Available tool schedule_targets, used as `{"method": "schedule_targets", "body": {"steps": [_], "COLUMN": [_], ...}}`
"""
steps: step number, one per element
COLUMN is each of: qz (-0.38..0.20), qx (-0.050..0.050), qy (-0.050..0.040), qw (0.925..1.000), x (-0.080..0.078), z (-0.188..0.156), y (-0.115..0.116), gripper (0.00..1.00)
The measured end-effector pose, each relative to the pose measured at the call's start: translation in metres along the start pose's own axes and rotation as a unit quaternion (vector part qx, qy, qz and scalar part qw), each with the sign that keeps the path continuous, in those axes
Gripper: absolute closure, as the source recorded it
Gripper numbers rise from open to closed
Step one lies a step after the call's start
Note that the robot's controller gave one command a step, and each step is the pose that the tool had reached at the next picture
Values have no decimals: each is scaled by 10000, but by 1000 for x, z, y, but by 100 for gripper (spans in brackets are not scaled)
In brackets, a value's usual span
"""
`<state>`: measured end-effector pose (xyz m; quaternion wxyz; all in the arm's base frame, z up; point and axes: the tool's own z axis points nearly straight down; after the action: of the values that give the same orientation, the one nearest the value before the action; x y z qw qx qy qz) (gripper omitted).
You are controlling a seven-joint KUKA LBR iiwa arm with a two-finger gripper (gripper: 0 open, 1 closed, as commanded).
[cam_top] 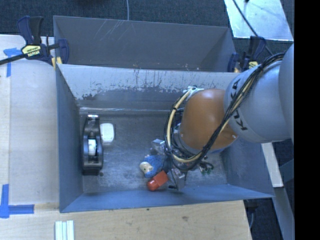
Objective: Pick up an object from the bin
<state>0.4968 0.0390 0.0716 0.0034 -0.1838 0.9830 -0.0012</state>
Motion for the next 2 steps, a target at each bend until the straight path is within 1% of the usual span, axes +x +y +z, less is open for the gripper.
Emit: {"method": "schedule_targets", "body": {"steps": [1,2], "qz": [-6,8], "qx": [-13,-13], "qy": [14,11], "qw": [10000,10000], "x": [1,-9], "z": [1,1], "y": [1,-21], "gripper": [100,100]}}
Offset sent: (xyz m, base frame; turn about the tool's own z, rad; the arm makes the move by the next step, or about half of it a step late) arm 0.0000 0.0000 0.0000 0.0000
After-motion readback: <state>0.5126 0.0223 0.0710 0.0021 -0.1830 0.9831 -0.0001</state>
